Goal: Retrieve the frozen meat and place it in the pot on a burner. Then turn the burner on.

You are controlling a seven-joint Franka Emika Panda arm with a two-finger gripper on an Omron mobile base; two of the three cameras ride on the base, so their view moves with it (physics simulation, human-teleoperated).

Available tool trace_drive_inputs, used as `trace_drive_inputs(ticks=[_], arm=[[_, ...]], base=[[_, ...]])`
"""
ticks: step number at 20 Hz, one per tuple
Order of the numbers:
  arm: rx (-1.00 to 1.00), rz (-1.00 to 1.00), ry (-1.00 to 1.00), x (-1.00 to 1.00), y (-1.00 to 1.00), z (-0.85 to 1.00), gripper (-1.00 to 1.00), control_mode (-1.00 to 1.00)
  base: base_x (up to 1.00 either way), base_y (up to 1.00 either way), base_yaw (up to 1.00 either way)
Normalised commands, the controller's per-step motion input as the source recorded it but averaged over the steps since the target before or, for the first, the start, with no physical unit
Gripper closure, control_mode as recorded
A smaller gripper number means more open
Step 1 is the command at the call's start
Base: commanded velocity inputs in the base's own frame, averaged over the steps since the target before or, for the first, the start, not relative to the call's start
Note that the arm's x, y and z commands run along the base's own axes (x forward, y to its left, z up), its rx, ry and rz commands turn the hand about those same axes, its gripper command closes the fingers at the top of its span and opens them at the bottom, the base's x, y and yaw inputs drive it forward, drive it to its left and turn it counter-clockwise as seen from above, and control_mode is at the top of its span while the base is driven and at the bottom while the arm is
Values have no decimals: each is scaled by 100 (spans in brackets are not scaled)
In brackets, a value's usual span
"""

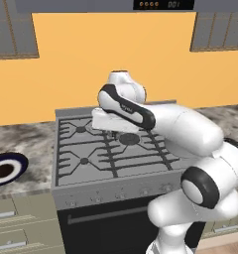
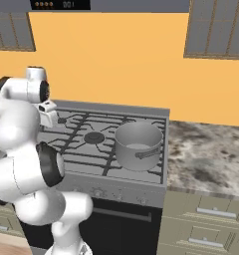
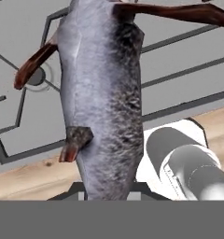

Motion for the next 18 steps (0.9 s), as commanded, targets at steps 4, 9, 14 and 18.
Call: trace_drive_inputs(ticks=[4,9,14,18], arm=[[-4,0,0,46,-100,11,100,-100],[-20,1,7,63,-100,15,100,-100],[-25,0,17,98,-100,-4,100,-100],[-8,0,14,72,-100,0,100,-100]], base=[[0,0,0],[0,0,0],[0,0,0],[0,0,0]])
